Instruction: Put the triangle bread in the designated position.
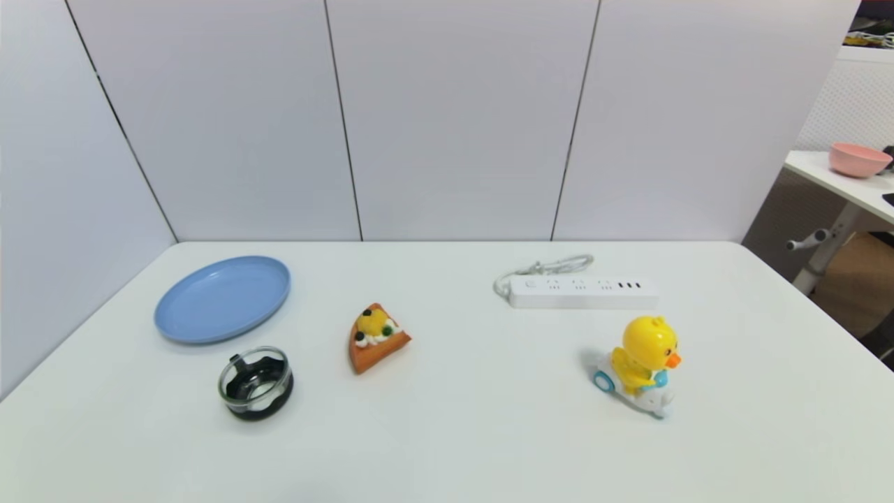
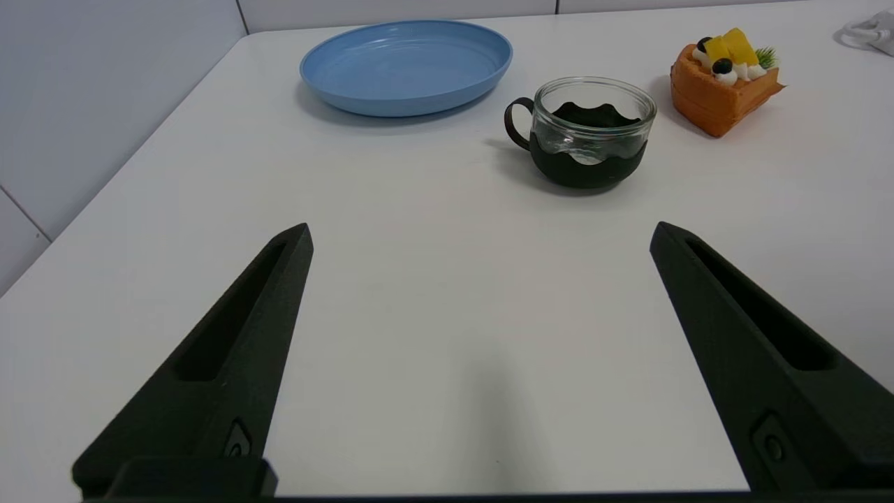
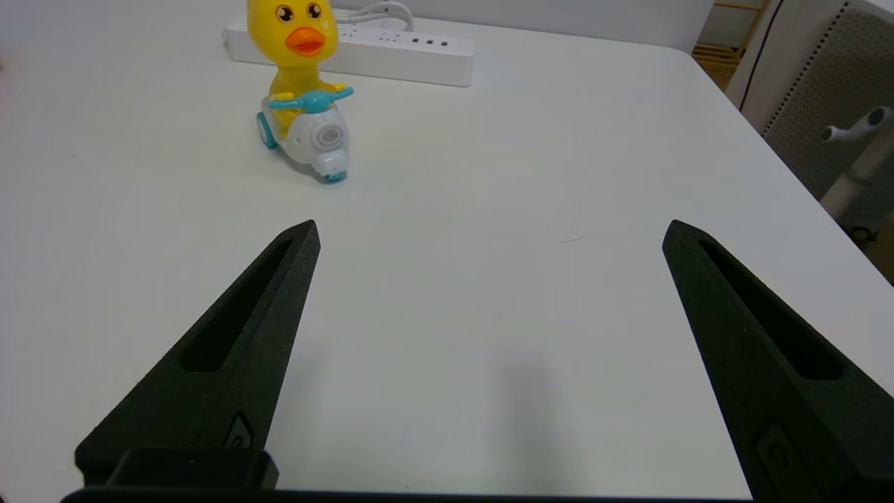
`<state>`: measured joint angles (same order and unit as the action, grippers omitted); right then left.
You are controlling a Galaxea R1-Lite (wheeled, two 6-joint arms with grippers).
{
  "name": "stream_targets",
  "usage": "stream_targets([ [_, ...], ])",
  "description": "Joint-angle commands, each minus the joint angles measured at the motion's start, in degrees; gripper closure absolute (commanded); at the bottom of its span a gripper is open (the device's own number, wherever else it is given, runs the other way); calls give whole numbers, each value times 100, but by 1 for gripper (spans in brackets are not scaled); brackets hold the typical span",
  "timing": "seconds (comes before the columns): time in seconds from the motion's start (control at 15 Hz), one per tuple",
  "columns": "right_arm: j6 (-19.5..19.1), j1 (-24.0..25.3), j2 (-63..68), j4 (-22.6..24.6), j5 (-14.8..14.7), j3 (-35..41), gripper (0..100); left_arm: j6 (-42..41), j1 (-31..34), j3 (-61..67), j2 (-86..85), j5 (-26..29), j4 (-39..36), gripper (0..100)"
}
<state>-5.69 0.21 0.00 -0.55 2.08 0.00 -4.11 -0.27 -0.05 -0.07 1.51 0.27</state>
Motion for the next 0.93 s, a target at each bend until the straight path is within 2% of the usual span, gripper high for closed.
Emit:
stream_targets([
  [0.07, -2, 6, 0, 2, 2, 9, 0, -2, 0, 5, 7, 7, 0, 0],
  [0.27, -2, -3, 0, -7, 2, 9, 0, 428, 0, -4, 7, -134, -27, 0],
  [0.93, -2, -3, 0, -7, 2, 9, 0, 358, 0, -83, 297, -142, -18, 0],
])
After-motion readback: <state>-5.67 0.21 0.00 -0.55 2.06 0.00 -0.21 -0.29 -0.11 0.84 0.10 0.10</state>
